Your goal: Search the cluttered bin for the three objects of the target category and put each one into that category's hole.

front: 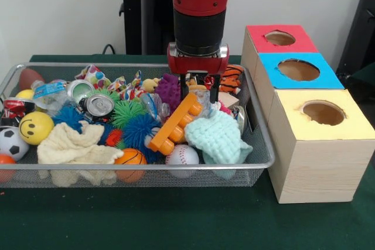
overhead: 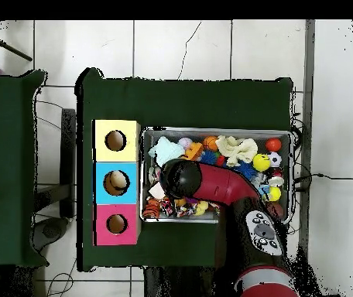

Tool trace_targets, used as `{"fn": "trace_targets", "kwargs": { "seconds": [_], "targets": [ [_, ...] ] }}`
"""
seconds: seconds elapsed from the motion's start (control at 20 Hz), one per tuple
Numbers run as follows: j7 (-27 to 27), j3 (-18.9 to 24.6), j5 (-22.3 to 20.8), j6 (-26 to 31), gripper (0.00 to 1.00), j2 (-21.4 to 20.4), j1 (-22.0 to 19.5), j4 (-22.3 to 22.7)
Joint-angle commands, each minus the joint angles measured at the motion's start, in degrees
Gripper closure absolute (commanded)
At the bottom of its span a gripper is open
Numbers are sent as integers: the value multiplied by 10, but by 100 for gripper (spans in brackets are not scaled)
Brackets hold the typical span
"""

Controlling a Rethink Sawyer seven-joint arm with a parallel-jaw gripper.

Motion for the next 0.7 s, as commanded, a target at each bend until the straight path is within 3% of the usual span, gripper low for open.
{"fn": "trace_targets", "kwargs": {
  "seconds": [0.05,0.5,0.7],
  "targets": [
    [51,49,15,59,0,5,-9,10],
    [15,37,7,179,0,-46,-27,-20],
    [13,38,2,190,0,-61,-29,-18]
  ]
}}
